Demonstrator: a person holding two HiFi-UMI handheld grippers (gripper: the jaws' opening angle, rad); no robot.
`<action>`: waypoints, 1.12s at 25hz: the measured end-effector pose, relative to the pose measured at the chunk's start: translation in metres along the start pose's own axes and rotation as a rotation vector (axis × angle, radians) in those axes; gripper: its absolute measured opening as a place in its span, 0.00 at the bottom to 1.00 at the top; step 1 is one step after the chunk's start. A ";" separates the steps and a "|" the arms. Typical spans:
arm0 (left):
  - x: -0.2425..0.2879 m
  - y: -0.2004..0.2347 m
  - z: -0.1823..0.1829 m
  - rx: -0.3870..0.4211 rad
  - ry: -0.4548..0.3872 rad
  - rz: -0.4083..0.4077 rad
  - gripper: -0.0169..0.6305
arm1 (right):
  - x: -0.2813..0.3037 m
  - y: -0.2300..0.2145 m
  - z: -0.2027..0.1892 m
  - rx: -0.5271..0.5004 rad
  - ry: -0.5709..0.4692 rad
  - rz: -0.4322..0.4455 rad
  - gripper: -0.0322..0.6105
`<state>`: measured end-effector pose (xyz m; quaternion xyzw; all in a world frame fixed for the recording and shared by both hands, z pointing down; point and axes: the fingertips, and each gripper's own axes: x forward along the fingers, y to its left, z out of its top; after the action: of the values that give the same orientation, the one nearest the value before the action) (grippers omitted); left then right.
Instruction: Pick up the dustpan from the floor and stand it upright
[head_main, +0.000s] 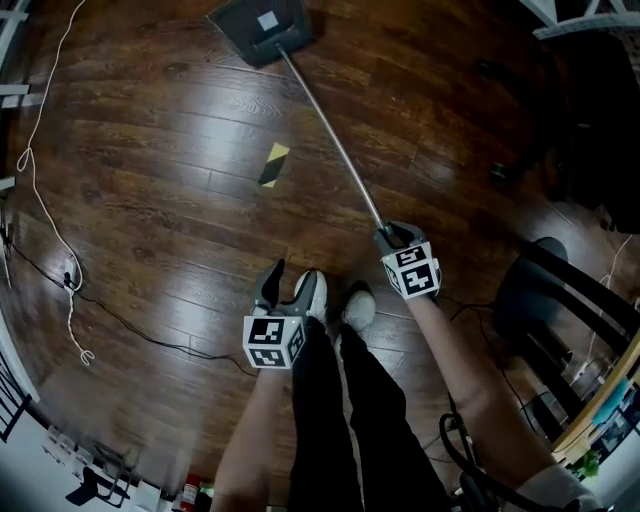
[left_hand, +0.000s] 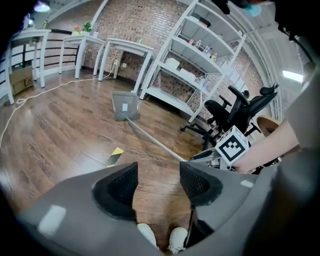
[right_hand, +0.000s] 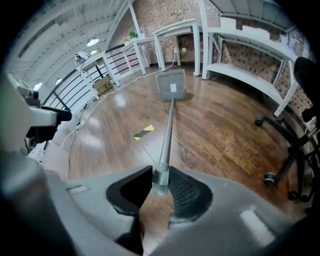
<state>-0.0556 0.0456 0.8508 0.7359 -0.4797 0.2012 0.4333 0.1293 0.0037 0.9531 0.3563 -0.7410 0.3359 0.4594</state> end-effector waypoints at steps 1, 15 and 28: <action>-0.010 -0.006 0.012 0.000 -0.008 -0.001 0.46 | -0.020 0.002 0.009 0.008 -0.006 -0.001 0.19; -0.163 -0.082 0.146 0.056 -0.132 -0.022 0.45 | -0.264 0.050 0.093 0.126 0.136 -0.037 0.19; -0.269 -0.121 0.208 0.107 -0.236 -0.047 0.44 | -0.336 0.075 0.205 0.053 0.067 -0.127 0.19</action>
<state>-0.0977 0.0353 0.4927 0.7875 -0.4987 0.1281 0.3386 0.0846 -0.0531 0.5591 0.4029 -0.6921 0.3373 0.4948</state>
